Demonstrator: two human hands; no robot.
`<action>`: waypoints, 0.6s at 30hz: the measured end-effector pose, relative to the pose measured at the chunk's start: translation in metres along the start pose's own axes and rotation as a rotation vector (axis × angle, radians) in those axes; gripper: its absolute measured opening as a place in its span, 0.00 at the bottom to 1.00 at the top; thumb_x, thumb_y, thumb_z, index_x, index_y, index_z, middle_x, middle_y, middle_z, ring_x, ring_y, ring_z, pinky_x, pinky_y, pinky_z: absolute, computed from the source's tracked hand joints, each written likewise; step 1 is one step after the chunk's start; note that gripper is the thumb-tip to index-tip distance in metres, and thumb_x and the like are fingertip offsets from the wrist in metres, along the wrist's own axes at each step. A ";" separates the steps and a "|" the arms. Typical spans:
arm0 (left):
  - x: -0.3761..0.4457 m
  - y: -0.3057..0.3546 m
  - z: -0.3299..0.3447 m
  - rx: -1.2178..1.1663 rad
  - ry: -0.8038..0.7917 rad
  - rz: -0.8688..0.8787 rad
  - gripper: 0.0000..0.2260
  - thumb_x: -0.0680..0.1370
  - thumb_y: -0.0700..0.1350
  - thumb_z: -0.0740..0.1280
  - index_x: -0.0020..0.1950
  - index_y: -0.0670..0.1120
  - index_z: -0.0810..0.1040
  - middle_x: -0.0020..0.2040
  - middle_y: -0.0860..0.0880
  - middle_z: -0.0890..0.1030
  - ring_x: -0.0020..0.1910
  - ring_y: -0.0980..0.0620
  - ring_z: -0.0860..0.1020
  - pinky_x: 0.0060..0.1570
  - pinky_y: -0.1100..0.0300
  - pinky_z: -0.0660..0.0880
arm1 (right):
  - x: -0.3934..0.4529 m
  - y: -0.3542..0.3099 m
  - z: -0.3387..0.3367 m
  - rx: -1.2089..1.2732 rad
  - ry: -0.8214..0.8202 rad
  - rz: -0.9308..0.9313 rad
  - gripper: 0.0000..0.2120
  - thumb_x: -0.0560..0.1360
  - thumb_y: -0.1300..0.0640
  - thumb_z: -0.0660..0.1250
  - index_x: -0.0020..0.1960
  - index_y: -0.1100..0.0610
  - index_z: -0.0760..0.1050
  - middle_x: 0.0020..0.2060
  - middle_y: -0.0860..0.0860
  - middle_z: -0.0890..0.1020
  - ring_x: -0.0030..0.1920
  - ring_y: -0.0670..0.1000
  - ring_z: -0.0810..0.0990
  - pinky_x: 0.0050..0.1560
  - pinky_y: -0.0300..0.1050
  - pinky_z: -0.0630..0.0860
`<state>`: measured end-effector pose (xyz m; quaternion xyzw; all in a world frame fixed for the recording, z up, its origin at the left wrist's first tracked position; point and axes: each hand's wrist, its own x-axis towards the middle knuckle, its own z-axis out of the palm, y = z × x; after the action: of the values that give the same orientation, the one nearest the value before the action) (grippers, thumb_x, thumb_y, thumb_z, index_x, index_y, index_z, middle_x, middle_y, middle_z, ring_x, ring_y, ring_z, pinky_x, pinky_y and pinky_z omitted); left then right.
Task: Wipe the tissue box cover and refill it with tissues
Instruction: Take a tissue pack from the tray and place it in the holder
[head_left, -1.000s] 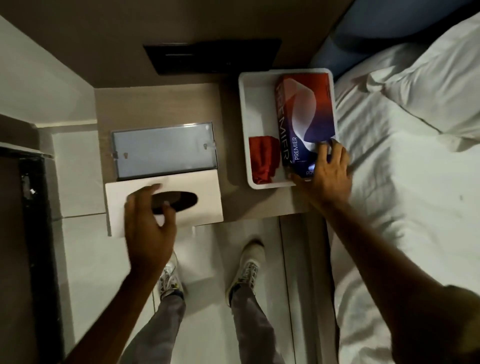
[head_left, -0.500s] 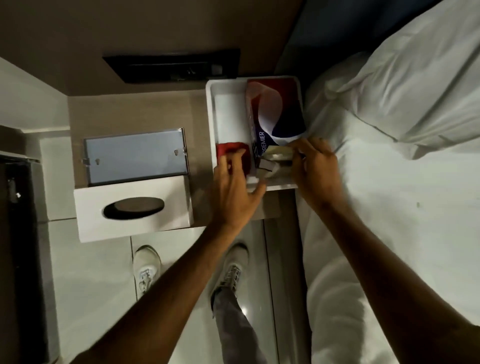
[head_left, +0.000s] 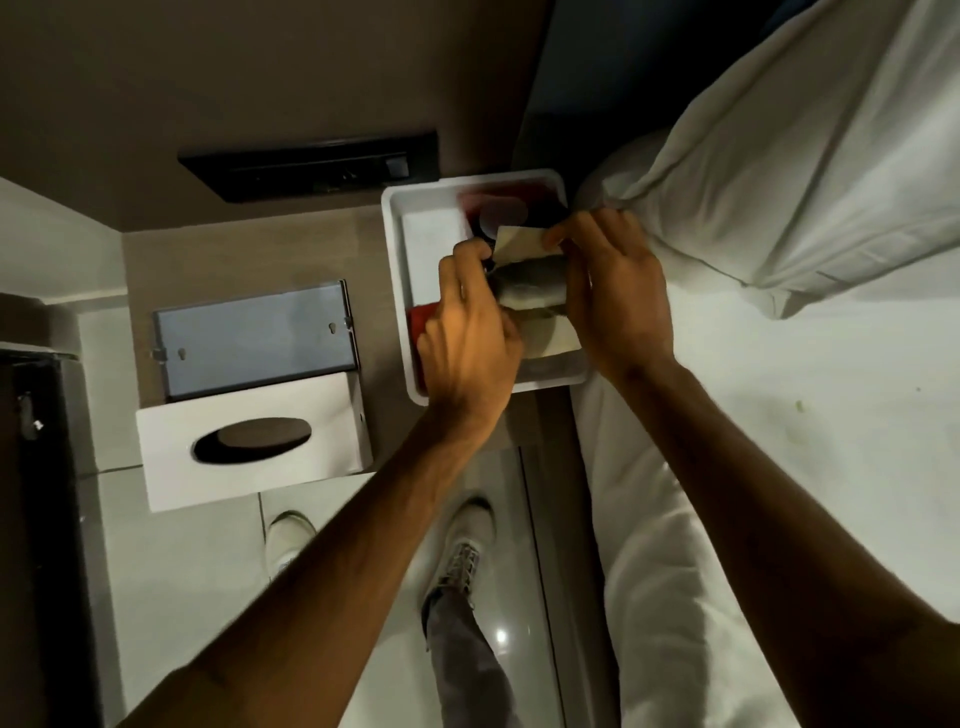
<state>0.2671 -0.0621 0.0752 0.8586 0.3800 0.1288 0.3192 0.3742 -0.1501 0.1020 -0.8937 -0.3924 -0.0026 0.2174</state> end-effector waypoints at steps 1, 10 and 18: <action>0.001 -0.001 -0.001 0.012 -0.003 0.018 0.22 0.77 0.39 0.67 0.70 0.46 0.68 0.62 0.45 0.77 0.42 0.46 0.84 0.37 0.52 0.84 | 0.001 0.002 0.002 -0.002 0.015 0.001 0.09 0.80 0.61 0.62 0.57 0.59 0.79 0.54 0.57 0.80 0.54 0.58 0.79 0.47 0.48 0.80; 0.016 -0.012 -0.010 0.003 -0.103 0.170 0.28 0.77 0.35 0.68 0.75 0.53 0.71 0.67 0.45 0.70 0.44 0.49 0.82 0.49 0.53 0.84 | -0.015 0.018 0.004 -0.220 -0.014 0.150 0.24 0.75 0.45 0.71 0.67 0.55 0.75 0.73 0.58 0.70 0.72 0.62 0.70 0.65 0.57 0.77; 0.023 -0.011 -0.014 -0.025 -0.086 0.141 0.24 0.79 0.36 0.67 0.74 0.51 0.74 0.67 0.46 0.70 0.46 0.53 0.81 0.63 0.67 0.75 | -0.022 0.019 -0.010 -0.210 0.028 0.212 0.11 0.78 0.56 0.68 0.60 0.54 0.79 0.64 0.55 0.74 0.61 0.55 0.76 0.49 0.46 0.81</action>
<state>0.2697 -0.0335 0.0777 0.8839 0.3027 0.1188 0.3362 0.3740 -0.1812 0.1002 -0.9479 -0.2904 -0.0332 0.1271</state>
